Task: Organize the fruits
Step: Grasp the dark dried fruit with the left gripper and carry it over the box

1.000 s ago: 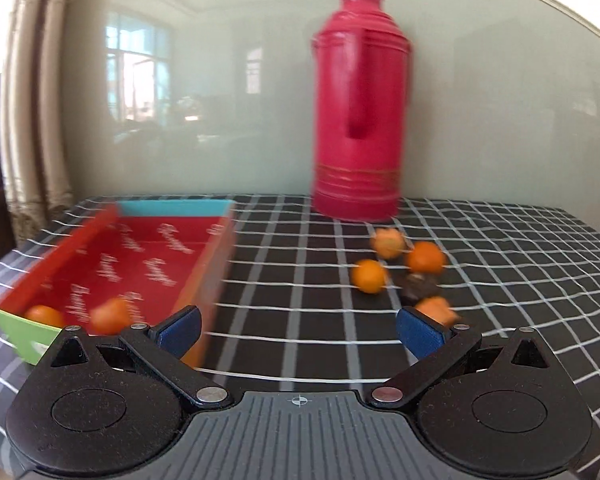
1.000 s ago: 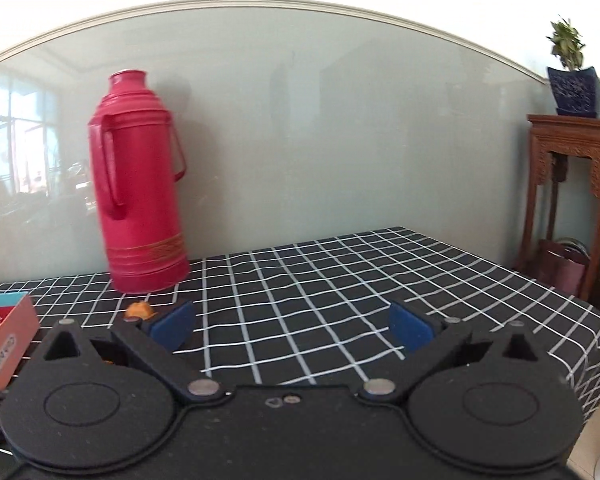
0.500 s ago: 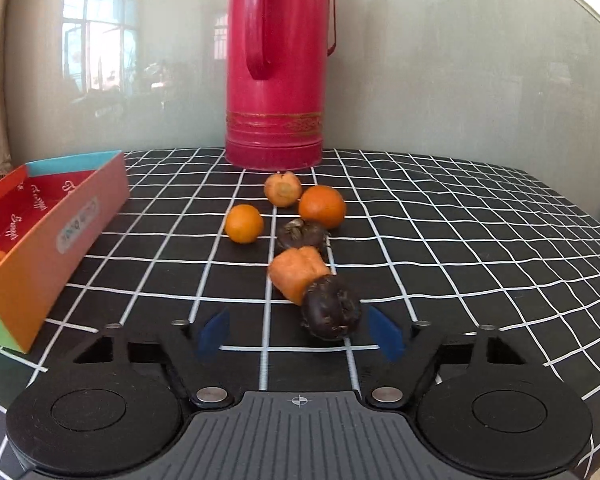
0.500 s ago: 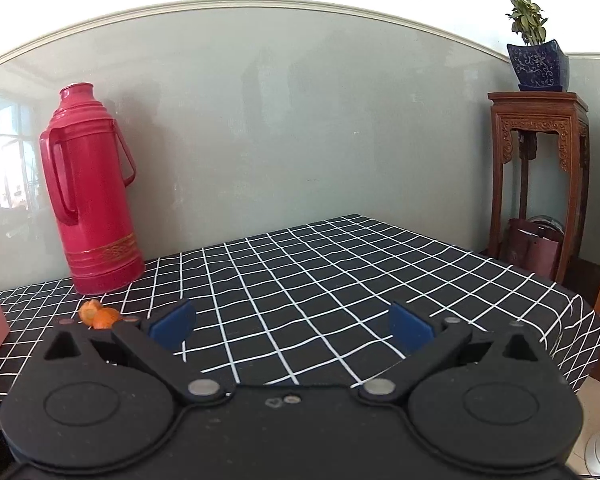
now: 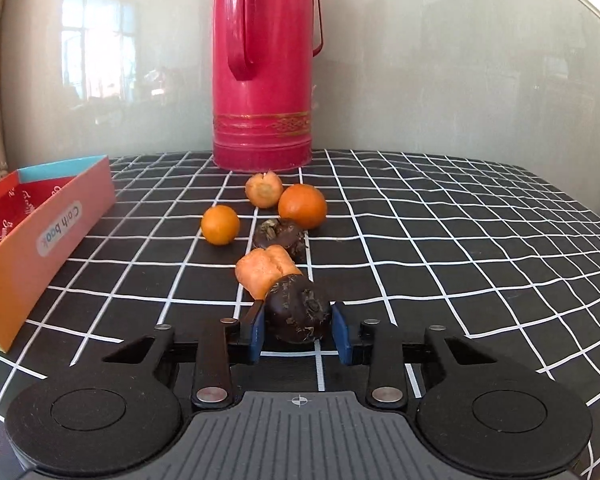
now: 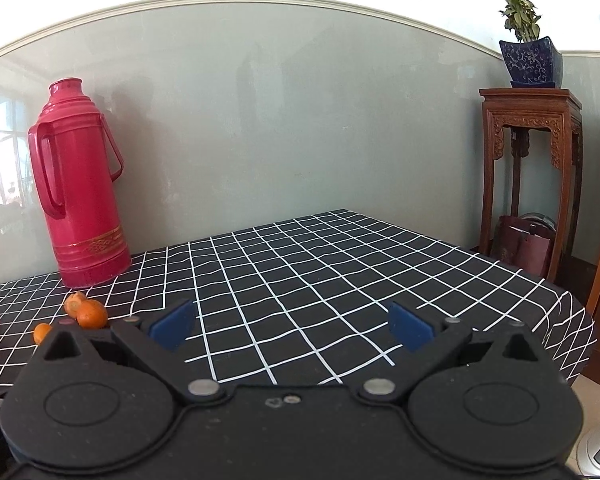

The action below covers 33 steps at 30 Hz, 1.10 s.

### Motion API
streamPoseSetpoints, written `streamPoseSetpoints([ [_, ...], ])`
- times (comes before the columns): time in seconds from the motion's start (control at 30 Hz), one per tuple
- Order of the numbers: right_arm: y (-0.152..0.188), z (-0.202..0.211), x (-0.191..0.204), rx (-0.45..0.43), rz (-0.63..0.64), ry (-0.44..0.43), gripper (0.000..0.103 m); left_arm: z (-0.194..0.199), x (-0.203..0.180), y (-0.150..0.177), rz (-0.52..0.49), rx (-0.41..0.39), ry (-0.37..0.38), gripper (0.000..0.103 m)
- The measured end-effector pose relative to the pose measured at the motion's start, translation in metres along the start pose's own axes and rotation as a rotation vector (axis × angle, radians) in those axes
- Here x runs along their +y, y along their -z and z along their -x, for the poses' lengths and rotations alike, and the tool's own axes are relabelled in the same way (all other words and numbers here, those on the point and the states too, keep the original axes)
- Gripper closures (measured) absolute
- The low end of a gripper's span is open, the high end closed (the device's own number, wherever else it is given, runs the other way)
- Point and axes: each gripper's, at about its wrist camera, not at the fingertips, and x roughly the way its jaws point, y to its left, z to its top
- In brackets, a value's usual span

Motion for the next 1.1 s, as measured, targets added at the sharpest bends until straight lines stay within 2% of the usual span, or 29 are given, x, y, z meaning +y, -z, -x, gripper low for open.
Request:
streamPoseSetpoints([
  [0.27,-0.002,0.004,0.012,-0.018,0.012,-0.004,0.006,0.025,0.02,-0.009,-0.051,-0.144,-0.09,0.068],
  [0.5,-0.002,0.004,0.03,-0.015,0.031,-0.045,0.006,0.034,0.089,-0.034,0.031,-0.2,-0.251,0.068],
  [0.8,0.003,-0.001,0.068,0.016,0.089,-0.13,0.006,0.025,0.194,-0.047,0.21,-0.091,-0.434,0.068],
  [0.93,0.008,-0.006,0.091,0.052,0.119,-0.204,0.006,0.019,0.222,-0.045,0.251,-0.024,-0.479,0.068],
  [1.0,0.011,-0.011,0.104,0.08,0.131,-0.241,0.006,0.014,0.233,-0.042,0.284,0.017,-0.478,0.067],
  [1.03,0.012,-0.014,0.11,0.095,0.135,-0.256,0.006,0.013,0.238,-0.042,0.303,0.03,-0.476,0.062],
  [1.1,0.015,-0.02,0.121,0.126,0.141,-0.286,0.006,0.017,0.246,-0.041,0.323,0.027,-0.464,0.027],
])
